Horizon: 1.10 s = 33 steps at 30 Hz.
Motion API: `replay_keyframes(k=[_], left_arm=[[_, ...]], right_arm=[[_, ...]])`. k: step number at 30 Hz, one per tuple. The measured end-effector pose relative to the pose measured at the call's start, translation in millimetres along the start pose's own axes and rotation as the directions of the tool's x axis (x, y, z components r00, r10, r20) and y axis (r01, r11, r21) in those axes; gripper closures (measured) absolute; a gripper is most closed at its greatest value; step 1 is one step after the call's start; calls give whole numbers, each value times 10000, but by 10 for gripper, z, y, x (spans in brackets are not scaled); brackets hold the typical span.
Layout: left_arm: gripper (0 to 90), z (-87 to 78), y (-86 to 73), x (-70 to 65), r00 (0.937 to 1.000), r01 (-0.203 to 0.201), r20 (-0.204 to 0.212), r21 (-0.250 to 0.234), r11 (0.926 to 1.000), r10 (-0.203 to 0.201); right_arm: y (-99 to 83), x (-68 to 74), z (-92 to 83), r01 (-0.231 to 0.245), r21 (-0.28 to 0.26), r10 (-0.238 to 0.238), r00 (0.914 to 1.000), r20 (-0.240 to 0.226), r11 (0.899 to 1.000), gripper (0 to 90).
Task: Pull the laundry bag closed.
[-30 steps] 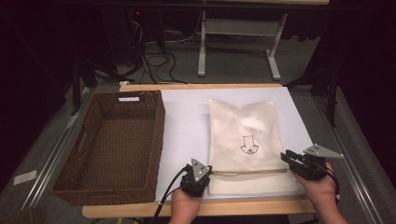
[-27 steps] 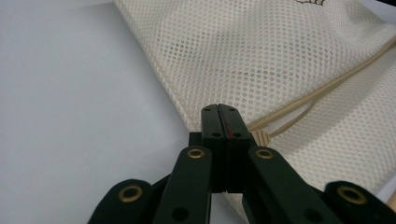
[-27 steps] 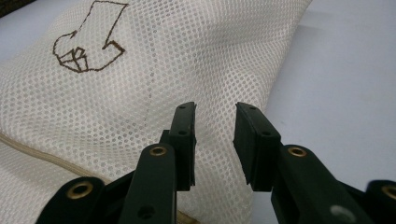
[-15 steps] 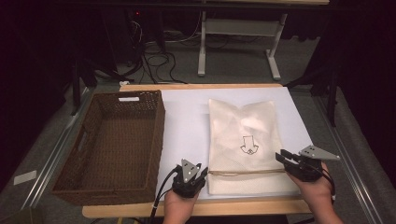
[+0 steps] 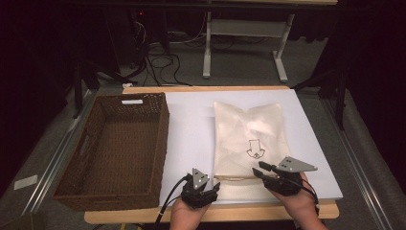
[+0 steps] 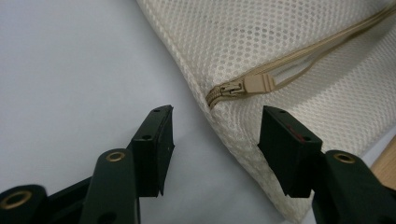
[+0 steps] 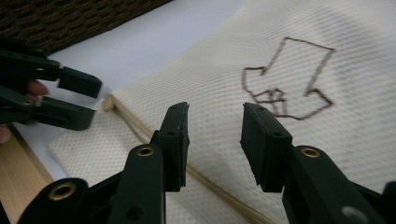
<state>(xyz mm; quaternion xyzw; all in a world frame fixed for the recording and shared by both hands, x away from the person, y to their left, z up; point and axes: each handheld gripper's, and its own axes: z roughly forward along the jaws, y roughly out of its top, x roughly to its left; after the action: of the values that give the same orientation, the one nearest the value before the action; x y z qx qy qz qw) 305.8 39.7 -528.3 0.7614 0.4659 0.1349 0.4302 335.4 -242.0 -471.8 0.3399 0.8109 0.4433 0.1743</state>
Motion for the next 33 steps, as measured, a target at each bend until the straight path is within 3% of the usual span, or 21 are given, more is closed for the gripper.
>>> replay_keyframes(k=[6,10,19,21,23,33], left_arm=[[482,28,14,2,9996,237,181,-81,9997,-236],[582,30,12,37,9975,473,528,-93,9988,-467],[746,21,-8,58,9929,686,972,56,9976,-688],[773,23,-9,43,9928,671,989,71,9977,-675],[822,20,-11,-4,9958,309,863,37,9995,-311],[837,-3,-11,-112,9964,-194,824,-182,9996,209]], right_arm=[[-12,147,85,262,149,-256,9988,-408,9995,628],[-2,205,134,417,182,-404,9970,-661,9990,628],[2,223,141,374,204,-358,9968,-711,9991,629],[-2,227,143,358,235,-339,9965,-764,9991,630],[-6,242,153,302,241,-280,9958,-866,9993,632],[-1,372,244,348,371,-291,9889,-1456,9987,661]])
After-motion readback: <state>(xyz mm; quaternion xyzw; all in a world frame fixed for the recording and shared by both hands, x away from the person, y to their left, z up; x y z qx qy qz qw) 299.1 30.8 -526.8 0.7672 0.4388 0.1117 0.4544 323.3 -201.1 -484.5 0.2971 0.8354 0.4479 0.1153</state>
